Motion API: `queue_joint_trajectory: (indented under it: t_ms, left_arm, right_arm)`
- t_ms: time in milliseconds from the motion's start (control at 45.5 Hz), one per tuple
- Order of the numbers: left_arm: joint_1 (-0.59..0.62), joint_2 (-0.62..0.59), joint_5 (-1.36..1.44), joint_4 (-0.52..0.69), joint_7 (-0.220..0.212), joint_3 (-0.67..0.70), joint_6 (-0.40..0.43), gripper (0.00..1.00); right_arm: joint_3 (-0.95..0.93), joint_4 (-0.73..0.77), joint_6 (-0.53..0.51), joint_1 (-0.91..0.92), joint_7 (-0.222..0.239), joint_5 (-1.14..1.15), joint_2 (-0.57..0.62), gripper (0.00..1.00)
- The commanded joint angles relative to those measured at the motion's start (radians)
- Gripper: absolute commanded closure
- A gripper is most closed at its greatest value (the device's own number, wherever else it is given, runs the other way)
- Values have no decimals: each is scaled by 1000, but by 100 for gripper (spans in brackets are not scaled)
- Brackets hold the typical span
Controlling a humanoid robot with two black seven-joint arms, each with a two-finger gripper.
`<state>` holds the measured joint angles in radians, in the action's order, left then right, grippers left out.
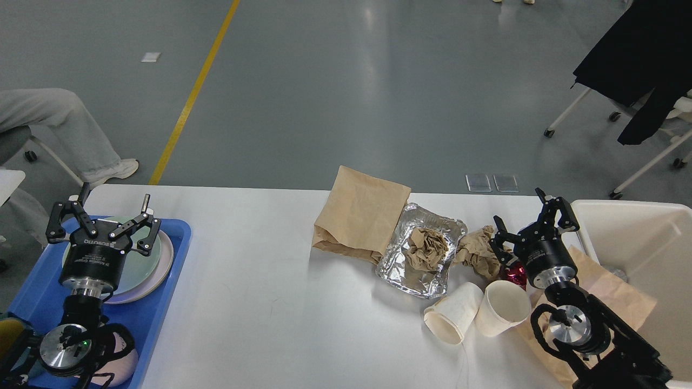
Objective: Tidy desktop
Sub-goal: 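Open the left gripper and raise it above the stacked dishes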
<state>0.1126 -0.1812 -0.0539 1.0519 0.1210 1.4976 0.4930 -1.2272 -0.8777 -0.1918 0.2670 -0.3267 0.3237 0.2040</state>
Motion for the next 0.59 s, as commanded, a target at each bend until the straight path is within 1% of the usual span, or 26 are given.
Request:
queue_joint_trajectory:
  t_ms: [0,132,395,483,571]
  left_arm:
    - [7,5,-3,-26,-1,3,2,4]
    - [12,8,-3,-29,-1,4,2,4]
    - [74,-3,0,-38,0,0,2,4]
    - [108,-7,11,-72,-3,-5,1,4]
    - [142,0,14,-170,-1,-19,2,4]
  right_arm:
    - [0,0,0,0,0,0,0,0]
    - [0,0,0,0,0,0,0,0]
    - [0,0,0,1,0,0,0,0]
    - [0,0,0,0,0,0,0,0]
    - [0,0,0,0,0,0,0,0]
